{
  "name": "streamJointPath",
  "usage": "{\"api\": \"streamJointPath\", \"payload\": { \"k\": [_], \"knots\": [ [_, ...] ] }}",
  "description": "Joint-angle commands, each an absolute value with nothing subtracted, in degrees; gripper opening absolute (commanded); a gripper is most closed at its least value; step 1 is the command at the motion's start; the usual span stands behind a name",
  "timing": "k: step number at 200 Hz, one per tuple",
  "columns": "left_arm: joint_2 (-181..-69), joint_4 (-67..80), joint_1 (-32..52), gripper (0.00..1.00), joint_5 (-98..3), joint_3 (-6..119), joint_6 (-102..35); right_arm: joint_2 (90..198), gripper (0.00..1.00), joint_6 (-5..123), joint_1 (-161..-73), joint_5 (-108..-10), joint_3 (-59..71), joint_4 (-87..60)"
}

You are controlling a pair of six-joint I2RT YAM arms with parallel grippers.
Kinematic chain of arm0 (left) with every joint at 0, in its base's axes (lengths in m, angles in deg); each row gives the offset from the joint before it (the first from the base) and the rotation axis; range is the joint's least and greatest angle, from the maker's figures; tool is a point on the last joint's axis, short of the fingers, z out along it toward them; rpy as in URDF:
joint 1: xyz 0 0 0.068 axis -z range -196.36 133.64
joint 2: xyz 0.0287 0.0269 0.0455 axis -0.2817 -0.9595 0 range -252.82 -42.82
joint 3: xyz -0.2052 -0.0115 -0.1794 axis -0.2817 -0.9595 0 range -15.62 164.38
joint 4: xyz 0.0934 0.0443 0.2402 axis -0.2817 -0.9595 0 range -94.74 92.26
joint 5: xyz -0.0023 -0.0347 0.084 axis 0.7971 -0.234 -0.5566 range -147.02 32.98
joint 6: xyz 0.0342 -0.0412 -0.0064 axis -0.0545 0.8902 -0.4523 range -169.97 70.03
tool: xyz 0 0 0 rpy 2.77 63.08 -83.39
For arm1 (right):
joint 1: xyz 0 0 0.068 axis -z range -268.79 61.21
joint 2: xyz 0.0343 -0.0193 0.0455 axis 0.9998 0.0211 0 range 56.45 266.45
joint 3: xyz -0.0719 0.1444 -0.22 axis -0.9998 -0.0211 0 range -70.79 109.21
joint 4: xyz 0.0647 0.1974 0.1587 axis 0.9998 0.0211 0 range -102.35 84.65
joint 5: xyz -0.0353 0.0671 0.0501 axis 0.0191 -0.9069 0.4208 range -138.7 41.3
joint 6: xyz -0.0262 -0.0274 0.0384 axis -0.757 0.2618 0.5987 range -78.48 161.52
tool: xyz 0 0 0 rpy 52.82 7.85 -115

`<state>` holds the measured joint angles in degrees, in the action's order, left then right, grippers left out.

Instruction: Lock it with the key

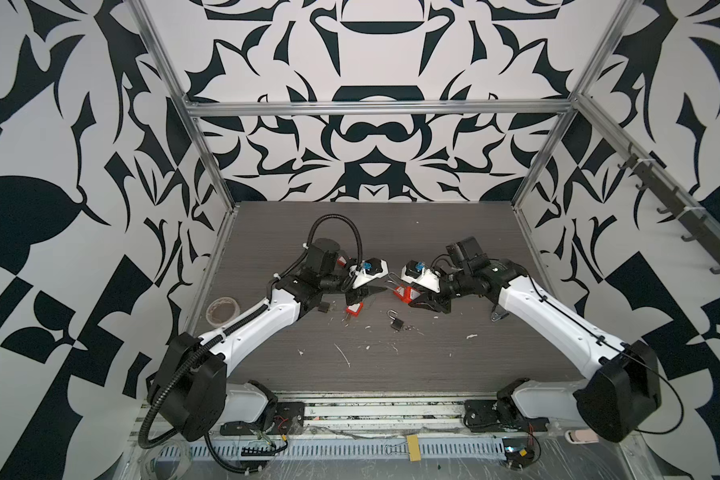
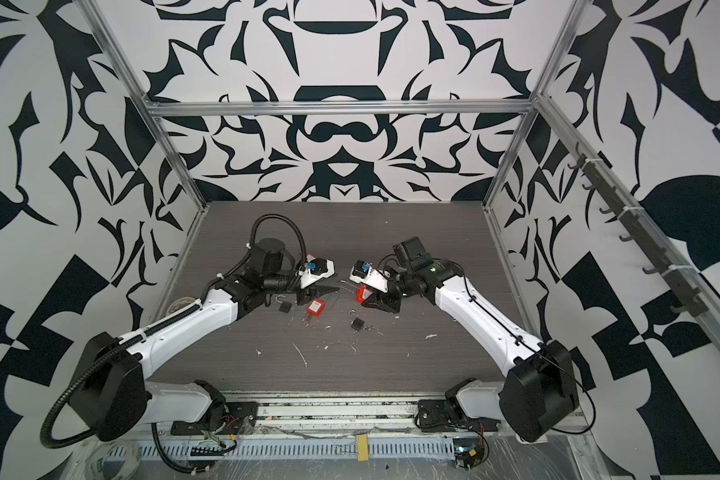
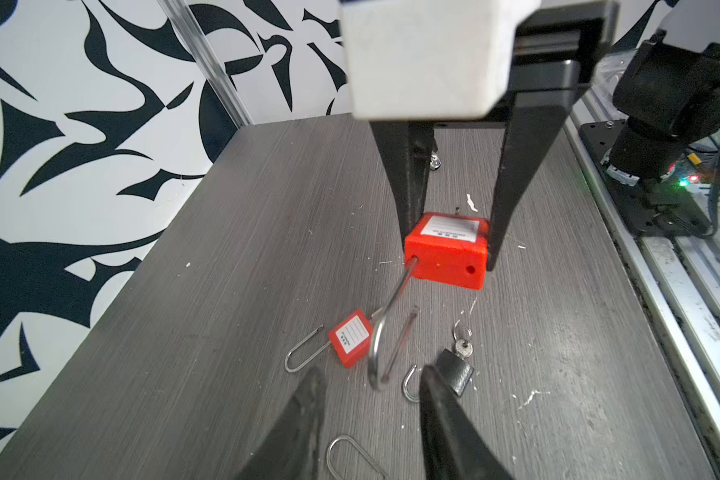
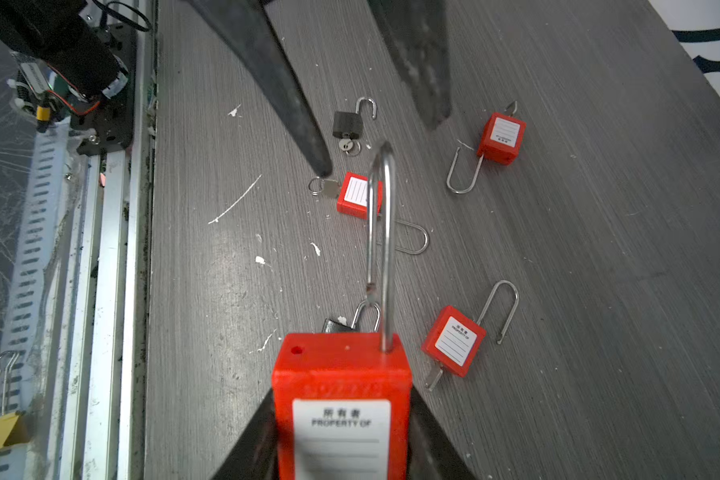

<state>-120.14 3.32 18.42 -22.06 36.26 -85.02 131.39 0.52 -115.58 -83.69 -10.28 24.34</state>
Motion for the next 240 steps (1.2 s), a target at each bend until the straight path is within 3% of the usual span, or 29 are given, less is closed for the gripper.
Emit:
{"api": "streamJointPath", "payload": {
  "k": [1, 82, 120, 131, 143, 172, 207, 240],
  "knots": [
    [-120.7, 2.0, 18.6, 0.39, -20.0, 38.1, -86.6, 129.9, 0.29, -1.1, -116.1, -86.3, -9.9, 24.7],
    [-122.6, -5.1, 19.8, 0.22, -15.7, 40.5, -89.2, 130.0, 0.29, -1.6, -116.4, -85.9, -9.4, 24.8],
    [-123.4, -6.9, 19.8, 0.00, -13.5, 42.2, -88.6, 130.2, 0.30, -1.8, -116.3, -85.8, -8.5, 25.3],
    [-123.6, -7.1, 19.8, 0.00, -12.7, 42.5, -88.1, 130.3, 0.37, -1.8, -116.3, -85.8, -7.8, 26.0],
    [-123.7, -7.1, 19.9, 0.00, -11.9, 42.4, -87.7, 130.3, 0.54, 0.1, -116.4, -85.8, -6.3, 26.7],
    [-122.2, -3.2, 19.9, 0.00, -9.5, 40.4, -83.3, 128.3, 0.81, 2.1, -116.4, -83.1, -5.9, 27.4],
    [-119.1, 7.0, 19.8, 0.00, -8.3, 34.7, -75.8, 124.7, 0.94, -0.2, -116.4, -79.4, -6.7, 30.5],
    [-116.3, 12.6, 20.6, 0.00, -7.7, 30.8, -71.3, 122.2, 0.91, -0.6, -116.3, -77.9, -6.9, 33.4]
  ]
}}
